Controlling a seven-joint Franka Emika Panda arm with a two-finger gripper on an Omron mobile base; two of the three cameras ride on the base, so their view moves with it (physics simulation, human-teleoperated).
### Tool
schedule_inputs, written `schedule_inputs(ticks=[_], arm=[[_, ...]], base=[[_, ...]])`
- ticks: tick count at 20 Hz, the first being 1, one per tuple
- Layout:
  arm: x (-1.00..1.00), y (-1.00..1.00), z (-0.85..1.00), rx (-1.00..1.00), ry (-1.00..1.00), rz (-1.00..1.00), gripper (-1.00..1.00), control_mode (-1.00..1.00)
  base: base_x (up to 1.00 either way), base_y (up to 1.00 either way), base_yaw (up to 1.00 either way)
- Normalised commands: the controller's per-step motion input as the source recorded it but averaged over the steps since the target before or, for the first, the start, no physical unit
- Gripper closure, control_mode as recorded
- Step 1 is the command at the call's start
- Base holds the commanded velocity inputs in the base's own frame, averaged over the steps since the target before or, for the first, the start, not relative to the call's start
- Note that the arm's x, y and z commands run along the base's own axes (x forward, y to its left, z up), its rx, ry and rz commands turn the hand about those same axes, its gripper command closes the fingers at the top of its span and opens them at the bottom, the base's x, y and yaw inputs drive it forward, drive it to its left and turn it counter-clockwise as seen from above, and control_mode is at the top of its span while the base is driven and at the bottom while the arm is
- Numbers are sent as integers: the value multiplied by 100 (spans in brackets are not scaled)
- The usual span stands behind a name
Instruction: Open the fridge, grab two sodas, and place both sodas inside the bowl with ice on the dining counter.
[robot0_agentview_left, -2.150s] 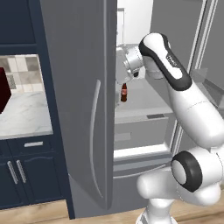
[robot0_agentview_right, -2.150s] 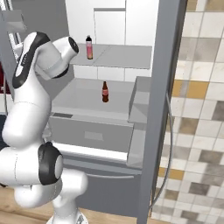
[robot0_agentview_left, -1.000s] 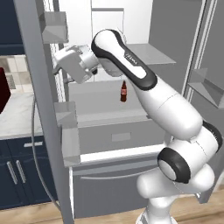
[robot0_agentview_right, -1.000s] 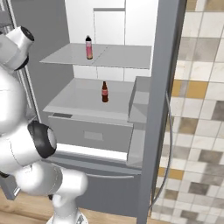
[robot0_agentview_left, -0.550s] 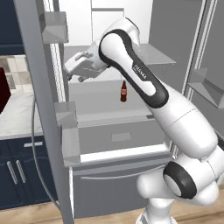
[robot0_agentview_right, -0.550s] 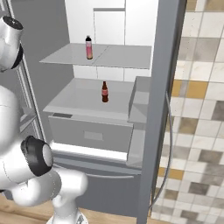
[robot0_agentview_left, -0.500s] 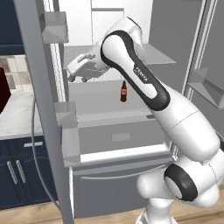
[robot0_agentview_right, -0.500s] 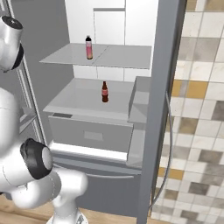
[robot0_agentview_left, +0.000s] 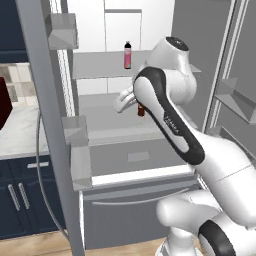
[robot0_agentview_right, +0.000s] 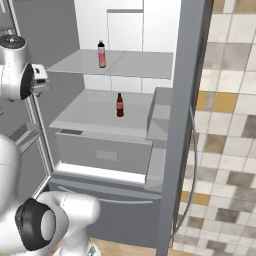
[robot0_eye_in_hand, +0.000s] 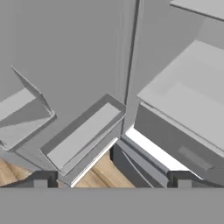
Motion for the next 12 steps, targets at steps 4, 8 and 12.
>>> schedule_inputs(ticks=[4, 8, 12], arm=[[-4, -87, -81, -22, -29, -24, -100, -100], [-13, -94, -63, -20, -27, -25, -100, -100], [-20, -92, -48, -7, -19, -33, -100, -100]], base=[[0, 0, 0], [0, 0, 0], [0, 0, 0]])
